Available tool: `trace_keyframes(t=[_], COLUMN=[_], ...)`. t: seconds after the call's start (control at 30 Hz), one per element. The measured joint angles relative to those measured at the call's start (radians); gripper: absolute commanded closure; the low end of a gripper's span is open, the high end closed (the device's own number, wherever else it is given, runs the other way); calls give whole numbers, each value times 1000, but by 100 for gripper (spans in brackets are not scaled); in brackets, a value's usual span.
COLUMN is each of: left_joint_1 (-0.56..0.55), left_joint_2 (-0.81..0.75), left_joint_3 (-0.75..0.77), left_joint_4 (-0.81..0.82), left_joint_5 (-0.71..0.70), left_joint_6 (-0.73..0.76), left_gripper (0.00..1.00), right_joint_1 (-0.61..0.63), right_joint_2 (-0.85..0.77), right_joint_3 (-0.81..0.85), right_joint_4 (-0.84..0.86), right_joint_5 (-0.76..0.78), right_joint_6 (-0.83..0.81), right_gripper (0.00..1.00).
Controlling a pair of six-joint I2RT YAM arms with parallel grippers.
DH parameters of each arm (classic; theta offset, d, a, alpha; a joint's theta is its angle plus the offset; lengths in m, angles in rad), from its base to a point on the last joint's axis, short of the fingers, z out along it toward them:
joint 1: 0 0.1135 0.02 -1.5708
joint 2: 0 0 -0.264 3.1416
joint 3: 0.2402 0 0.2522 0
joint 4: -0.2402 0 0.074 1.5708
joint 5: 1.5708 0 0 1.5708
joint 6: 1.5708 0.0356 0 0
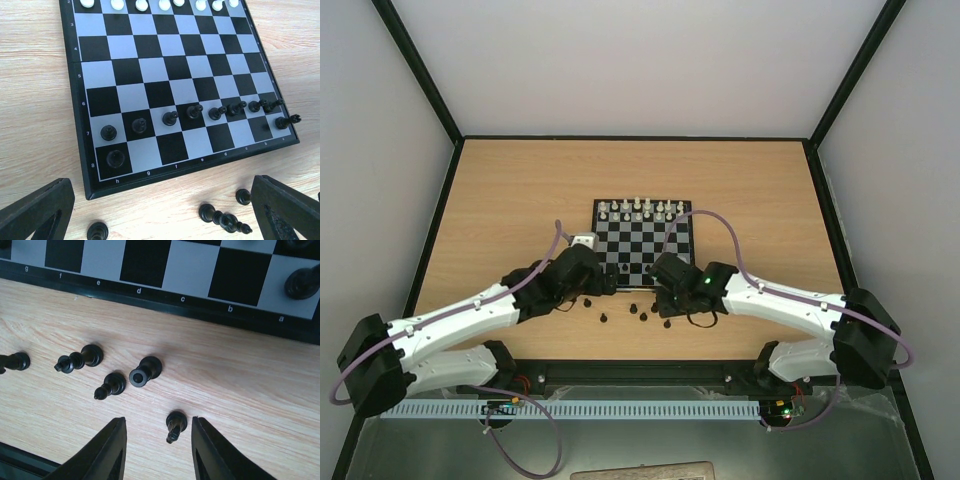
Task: Set up the chess pieces on the board
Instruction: Pick up the chess piece at the center of the board.
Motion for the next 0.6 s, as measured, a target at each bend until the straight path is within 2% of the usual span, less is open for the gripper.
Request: trace_keyframes(t=[0.3,0.6], left_joint_1=[0,0], left_joint_2=[-36,-48], left_joint_3=[-25,-48], left_joint_4=[27,27], left_joint_5=[40,53], left_joint_6=[11,23], left_gripper=[1,1], right_joint_1=[86,109], right_joint_2=[27,71], right_joint_3=[2,-14], right_joint_4=[-14,-15], right_joint_5=[68,99], right_joint_6=[128,201], right_gripper=[66,67])
